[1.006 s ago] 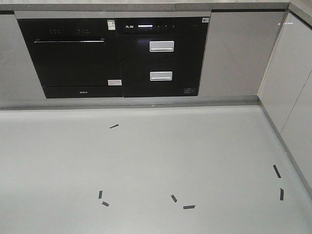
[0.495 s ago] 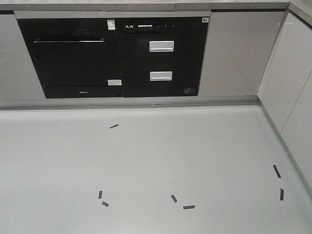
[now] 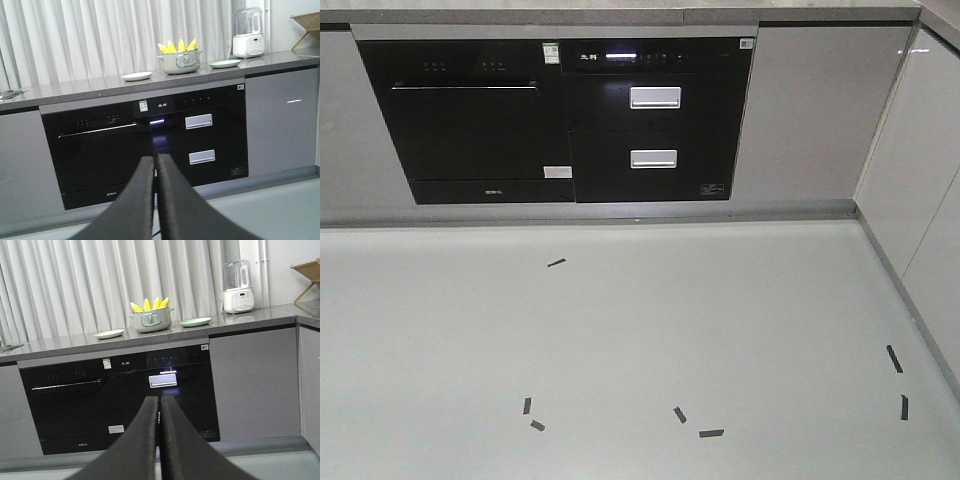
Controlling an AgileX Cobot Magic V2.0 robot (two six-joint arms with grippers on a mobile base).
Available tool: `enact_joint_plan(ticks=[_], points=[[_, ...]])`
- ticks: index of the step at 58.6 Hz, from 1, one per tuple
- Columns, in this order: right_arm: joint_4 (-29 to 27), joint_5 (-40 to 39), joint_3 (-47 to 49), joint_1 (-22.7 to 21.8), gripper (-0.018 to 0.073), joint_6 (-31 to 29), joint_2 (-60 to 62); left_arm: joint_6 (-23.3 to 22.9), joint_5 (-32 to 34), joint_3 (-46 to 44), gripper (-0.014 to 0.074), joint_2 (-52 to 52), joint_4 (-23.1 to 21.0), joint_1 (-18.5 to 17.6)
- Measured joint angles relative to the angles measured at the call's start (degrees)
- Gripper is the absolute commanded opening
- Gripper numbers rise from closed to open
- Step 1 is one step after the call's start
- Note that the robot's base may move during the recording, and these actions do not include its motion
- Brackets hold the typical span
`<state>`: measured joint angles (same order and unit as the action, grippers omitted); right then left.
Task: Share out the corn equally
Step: 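Drive the base toward the counter with the pot and plates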
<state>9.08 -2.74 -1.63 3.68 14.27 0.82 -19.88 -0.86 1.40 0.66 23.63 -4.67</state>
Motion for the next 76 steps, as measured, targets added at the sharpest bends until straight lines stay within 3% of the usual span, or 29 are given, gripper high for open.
enact_joint_plan(ticks=[76], points=[[0.00,0.00,0.00,0.00,-0.0002,0.00,0.00,0.00,0.00,0.00,-0.0006,0.00,0.00,0.00]])
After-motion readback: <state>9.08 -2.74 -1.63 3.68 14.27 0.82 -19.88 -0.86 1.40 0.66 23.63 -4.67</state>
